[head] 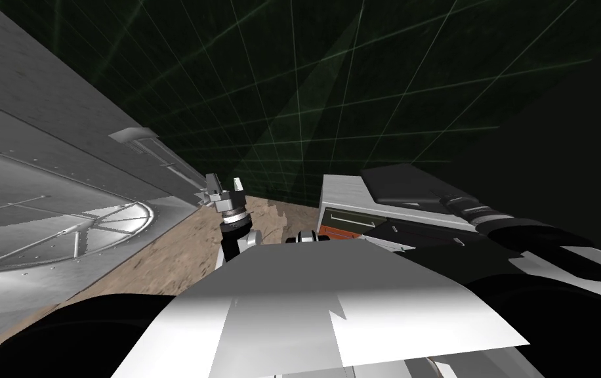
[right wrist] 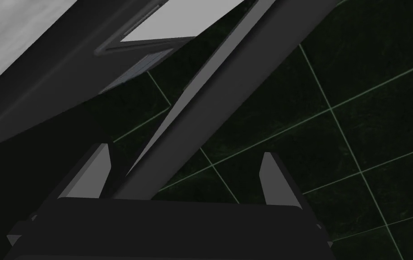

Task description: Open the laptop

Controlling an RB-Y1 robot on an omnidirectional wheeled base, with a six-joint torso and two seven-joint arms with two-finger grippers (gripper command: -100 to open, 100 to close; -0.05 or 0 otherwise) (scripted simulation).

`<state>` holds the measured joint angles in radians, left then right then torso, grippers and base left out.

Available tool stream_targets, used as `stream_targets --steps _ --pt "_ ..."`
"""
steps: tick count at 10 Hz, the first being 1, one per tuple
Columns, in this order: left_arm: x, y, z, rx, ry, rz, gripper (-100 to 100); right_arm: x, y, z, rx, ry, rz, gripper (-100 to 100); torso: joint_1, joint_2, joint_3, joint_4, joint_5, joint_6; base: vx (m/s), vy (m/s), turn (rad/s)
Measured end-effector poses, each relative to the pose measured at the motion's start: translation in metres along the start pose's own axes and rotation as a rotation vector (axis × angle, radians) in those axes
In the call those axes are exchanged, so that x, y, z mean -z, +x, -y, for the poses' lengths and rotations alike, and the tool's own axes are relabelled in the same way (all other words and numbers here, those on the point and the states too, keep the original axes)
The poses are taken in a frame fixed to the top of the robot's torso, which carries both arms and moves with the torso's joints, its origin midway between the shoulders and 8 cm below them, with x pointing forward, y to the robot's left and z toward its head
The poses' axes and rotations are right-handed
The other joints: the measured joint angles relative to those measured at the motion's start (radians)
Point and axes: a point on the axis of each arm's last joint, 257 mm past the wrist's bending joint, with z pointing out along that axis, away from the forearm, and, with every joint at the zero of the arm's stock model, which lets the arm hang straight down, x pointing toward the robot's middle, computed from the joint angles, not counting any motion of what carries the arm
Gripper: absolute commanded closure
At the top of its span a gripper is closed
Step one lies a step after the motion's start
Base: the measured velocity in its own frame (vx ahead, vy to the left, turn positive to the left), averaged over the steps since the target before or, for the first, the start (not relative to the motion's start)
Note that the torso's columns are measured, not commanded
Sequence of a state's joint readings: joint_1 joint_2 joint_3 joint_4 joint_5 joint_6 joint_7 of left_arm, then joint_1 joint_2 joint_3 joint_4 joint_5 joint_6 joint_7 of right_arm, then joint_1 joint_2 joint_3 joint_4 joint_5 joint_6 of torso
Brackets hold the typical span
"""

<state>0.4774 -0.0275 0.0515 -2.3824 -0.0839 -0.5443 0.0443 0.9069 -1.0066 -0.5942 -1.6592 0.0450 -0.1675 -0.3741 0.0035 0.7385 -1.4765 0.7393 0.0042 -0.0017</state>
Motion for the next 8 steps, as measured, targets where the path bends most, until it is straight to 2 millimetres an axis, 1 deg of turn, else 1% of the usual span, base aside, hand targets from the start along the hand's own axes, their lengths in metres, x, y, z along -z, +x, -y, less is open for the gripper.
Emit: stream_targets --steps 2,3,8 --pt "0.000 0.000 0.000 0.000 0.000 0.000 0 0.000 -0.007 -0.018 0.004 -0.016 -0.010 -100 -0.001 0.000 0.000 -0.001 -0.002 0.001 0.024 -0.004 -0.049" --pt "0.000 0.000 0.000 0.000 0.000 0.000 0 0.000 -0.007 -0.020 0.003 -0.017 -0.010 0 -0.003 0.000 0.001 -0.001 -0.004 0.001 0.000 0.000 0.000" --pt "0.000 0.000 0.000 0.000 0.000 0.000 0 0.000 -0.008 -0.021 0.004 -0.019 -0.008 0 -0.006 -0.002 0.000 -0.002 -0.006 0.001 0.001 -0.001 0.000"
